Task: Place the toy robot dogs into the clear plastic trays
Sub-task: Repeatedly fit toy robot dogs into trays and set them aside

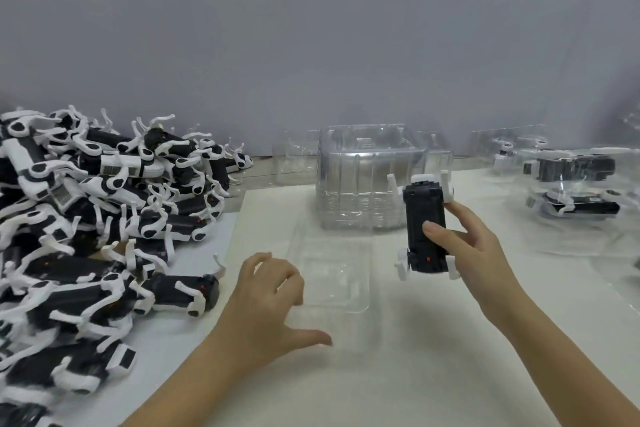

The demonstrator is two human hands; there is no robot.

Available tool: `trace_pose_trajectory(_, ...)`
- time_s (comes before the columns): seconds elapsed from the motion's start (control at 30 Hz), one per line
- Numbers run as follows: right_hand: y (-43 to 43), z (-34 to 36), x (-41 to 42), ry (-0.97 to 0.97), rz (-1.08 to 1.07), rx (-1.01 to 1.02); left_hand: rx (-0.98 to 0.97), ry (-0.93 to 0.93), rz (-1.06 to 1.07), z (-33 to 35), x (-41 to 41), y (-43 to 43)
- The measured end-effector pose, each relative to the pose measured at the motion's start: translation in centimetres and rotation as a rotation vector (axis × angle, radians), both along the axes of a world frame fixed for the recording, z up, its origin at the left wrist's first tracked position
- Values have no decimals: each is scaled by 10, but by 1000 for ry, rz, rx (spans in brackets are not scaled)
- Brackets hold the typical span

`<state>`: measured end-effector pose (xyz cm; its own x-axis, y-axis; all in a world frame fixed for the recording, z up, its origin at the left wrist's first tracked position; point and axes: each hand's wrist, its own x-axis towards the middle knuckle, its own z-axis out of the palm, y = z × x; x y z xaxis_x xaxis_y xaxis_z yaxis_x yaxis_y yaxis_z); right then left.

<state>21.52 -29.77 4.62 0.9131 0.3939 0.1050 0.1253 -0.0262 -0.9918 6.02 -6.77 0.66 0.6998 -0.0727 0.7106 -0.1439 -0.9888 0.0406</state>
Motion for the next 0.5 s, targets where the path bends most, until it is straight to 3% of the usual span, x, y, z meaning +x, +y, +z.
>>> trace_pose_trajectory(0.17, 10, 1, 0, -40, 41, -42, -111, 72, -169, 2, -9, -55)
trace_pose_trajectory(0.23, 8, 3, 1, -59, 41, -58, -66, 86, -268, 18, -13, -43)
trace_pose_trajectory(0.33, -1, 4, 4, -91, 48, -43, 29, 220, -214, 37, -22, -1)
trace_pose_trajectory(0.43, -8, 4, 5, -101, 64, -31, -167, 500, -34, 32, -39, 31)
trace_pose_trajectory(0.5, -10, 5, 6, -115, 97, -31, -375, 565, 9, 16, -47, 42)
